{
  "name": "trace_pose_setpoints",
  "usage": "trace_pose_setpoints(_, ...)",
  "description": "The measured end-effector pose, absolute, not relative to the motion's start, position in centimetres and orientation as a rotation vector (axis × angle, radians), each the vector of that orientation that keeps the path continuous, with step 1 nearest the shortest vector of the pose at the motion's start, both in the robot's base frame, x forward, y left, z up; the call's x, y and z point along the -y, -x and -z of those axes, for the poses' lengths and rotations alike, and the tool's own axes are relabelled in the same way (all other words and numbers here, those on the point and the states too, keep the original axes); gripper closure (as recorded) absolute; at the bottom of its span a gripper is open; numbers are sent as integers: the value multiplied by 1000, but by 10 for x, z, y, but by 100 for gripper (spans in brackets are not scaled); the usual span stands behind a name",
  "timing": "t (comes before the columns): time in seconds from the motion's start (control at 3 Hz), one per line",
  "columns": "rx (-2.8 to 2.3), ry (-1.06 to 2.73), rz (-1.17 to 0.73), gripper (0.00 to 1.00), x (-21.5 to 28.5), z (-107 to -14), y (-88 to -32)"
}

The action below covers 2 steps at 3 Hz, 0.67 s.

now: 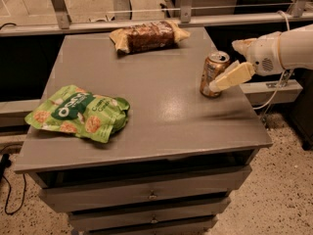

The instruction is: Move orange can near green rice chip bag

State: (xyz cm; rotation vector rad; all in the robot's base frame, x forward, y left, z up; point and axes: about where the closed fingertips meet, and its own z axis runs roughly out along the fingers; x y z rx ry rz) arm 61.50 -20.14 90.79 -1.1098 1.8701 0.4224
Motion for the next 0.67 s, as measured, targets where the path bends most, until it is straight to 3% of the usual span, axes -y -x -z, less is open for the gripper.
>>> trace_pose_setpoints(0.33,-1833,1042,-527,0,189,-901,-623)
trace_pose_setpoints(0.67,-1798,996,-599,18,181,-898,-627)
